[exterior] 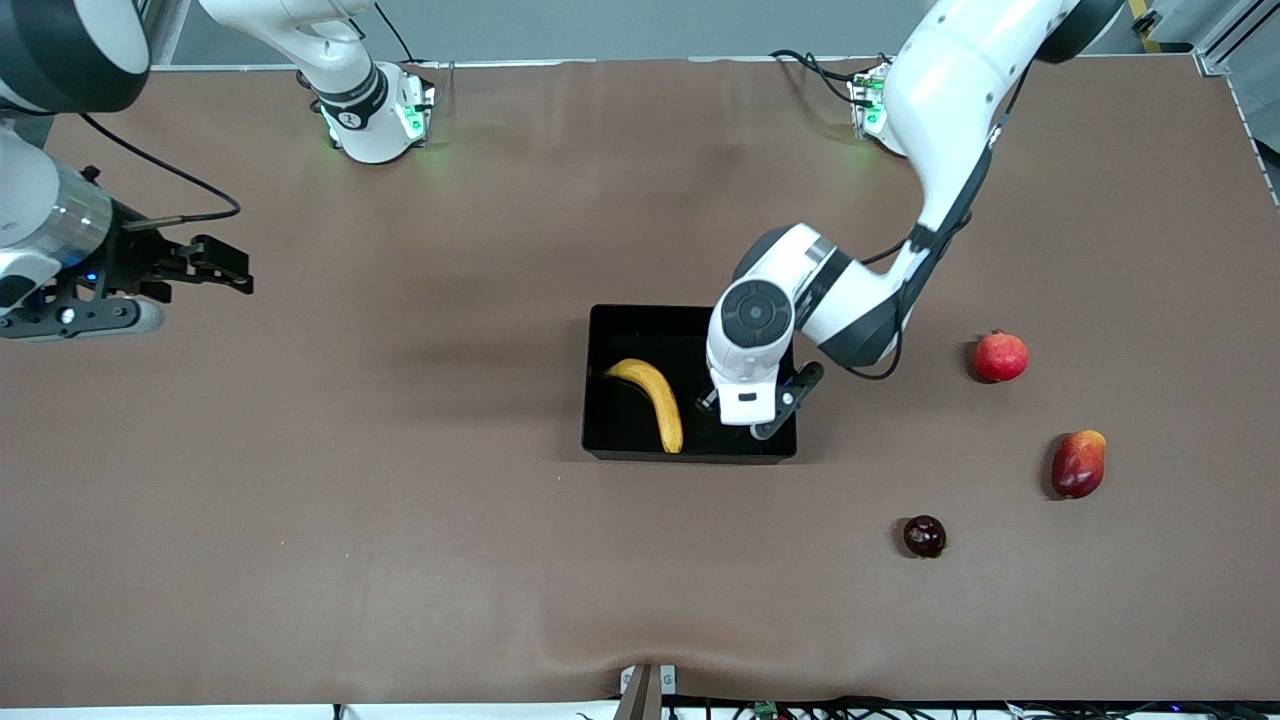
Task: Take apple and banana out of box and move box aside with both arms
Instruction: 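Grasp the red apple with the left gripper while the right gripper advances, then carry the apple out of the tray and set it beside the fruits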
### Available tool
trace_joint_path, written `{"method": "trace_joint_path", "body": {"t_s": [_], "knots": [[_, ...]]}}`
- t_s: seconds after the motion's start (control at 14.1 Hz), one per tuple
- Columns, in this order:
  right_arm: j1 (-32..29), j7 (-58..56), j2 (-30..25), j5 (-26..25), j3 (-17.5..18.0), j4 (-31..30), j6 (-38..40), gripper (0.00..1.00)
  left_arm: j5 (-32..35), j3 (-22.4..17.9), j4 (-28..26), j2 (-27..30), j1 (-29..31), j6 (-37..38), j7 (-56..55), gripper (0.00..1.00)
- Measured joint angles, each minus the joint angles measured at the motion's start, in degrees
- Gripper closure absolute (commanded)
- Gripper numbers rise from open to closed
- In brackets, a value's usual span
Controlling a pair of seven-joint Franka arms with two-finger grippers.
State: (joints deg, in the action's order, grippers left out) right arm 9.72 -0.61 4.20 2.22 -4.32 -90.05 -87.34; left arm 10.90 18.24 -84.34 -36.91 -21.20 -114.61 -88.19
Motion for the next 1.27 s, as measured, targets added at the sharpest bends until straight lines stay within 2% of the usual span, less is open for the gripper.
{"method": "trace_joint_path", "body": {"t_s": [0.21,0.49,0.92,1.27], "knots": [[1.45,0.11,0.00,0.00,0.00,0.01,-0.59,0.00,0.10,-0.40,0.11,5.11,1.25,3.69,6.92,1.00],[2.24,0.12,0.54,0.03,0.00,0.01,-0.63,0.00,0.10,-0.51,-0.09,10.03,7.98,10.80,24.70,1.00],[4.11,2.84,1.86,0.37,0.02,0.01,-1.47,0.00,0.49,-0.76,-3.41,10.07,17.25,12.82,43.78,1.00],[4.15,3.23,2.14,0.49,-0.01,0.01,-2.04,0.00,6.91,-0.83,-8.61,9.00,22.67,10.57,50.02,1.00]]}}
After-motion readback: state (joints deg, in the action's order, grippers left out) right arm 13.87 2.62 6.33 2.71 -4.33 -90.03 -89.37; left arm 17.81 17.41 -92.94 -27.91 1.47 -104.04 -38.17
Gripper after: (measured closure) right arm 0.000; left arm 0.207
